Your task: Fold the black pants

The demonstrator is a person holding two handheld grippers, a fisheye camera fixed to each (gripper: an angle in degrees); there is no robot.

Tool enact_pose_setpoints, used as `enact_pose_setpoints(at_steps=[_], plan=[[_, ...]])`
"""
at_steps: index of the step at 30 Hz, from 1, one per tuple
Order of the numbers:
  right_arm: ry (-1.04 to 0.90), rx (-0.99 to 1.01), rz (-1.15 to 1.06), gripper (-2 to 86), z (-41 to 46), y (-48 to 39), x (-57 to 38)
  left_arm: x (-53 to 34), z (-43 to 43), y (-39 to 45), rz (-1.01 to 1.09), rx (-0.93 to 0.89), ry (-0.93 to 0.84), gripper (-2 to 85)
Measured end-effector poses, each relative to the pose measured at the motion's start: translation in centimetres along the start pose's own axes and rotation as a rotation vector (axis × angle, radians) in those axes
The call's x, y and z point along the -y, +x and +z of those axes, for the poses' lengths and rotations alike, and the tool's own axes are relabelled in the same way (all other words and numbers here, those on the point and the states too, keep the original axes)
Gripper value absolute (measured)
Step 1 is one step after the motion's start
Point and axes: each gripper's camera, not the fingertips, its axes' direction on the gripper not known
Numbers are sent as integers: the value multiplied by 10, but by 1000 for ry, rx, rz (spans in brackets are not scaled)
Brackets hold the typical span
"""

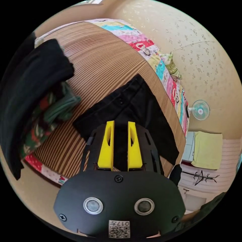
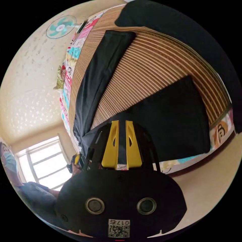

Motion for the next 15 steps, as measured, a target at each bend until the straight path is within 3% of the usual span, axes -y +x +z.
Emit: enact_pose_setpoints(at_steps=[3, 6, 15], plan=[[55, 216, 229, 75, -21, 69, -64, -43, -21, -48, -143, 37, -29, 111], [73, 291, 356, 99, -25, 108, -100, -56, -3, -78, -246, -80, -84, 123], [62, 442, 389, 139, -40, 132, -106, -19, 42, -89, -299, -163, -56, 120]])
